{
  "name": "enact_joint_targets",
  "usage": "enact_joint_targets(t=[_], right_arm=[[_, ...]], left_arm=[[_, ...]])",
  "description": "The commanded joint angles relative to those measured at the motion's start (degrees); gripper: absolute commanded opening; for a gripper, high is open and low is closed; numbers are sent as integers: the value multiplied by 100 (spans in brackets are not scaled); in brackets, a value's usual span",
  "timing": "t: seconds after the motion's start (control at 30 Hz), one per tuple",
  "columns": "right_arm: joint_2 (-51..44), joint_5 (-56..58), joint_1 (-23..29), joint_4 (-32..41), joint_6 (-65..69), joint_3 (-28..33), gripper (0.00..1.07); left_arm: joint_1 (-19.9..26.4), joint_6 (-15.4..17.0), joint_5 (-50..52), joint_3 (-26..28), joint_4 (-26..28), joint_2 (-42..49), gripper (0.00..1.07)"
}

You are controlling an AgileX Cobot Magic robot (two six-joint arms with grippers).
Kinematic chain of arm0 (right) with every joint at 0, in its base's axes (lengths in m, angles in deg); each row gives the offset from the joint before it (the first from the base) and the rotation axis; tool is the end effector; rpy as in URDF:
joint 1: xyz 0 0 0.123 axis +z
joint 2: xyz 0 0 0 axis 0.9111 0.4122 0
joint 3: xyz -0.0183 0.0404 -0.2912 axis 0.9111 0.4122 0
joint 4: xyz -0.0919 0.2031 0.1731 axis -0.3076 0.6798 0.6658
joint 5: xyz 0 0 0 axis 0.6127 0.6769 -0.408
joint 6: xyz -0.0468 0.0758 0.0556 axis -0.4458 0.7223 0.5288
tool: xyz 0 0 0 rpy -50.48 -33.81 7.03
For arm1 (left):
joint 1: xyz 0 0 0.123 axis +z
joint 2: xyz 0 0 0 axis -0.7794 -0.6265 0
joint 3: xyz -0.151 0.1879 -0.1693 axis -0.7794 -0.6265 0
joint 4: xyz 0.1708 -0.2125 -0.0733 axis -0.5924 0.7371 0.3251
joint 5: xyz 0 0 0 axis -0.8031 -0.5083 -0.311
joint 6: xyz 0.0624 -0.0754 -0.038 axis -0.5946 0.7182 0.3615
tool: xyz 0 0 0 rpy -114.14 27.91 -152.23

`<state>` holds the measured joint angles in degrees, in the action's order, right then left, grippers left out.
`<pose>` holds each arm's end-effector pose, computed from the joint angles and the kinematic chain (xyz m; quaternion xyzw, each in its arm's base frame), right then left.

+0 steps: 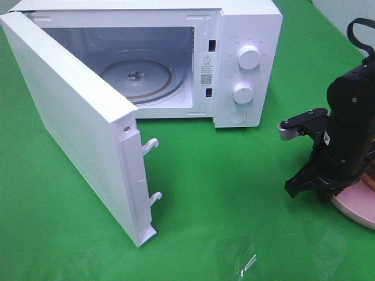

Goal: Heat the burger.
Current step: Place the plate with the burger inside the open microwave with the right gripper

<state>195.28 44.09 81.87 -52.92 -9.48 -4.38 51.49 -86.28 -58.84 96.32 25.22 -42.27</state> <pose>0.3097 0.0700 0.0775 -0.1867 0.9766 -0.0863 0.0623 0.0212 -0.0096 0.2917 0.0520 0.8458 -0.0191 0.5306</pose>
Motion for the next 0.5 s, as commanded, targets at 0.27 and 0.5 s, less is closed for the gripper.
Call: enact_joint_targets(t=[0.27,0.5], right_arm=[[-57,493,0,-223,166,23,0],[-573,934,332,-579,332,29,0]], left_arm=[[-40,6,-17,-11,23,92,100],[-40,6,-17,-11,23,92,100]])
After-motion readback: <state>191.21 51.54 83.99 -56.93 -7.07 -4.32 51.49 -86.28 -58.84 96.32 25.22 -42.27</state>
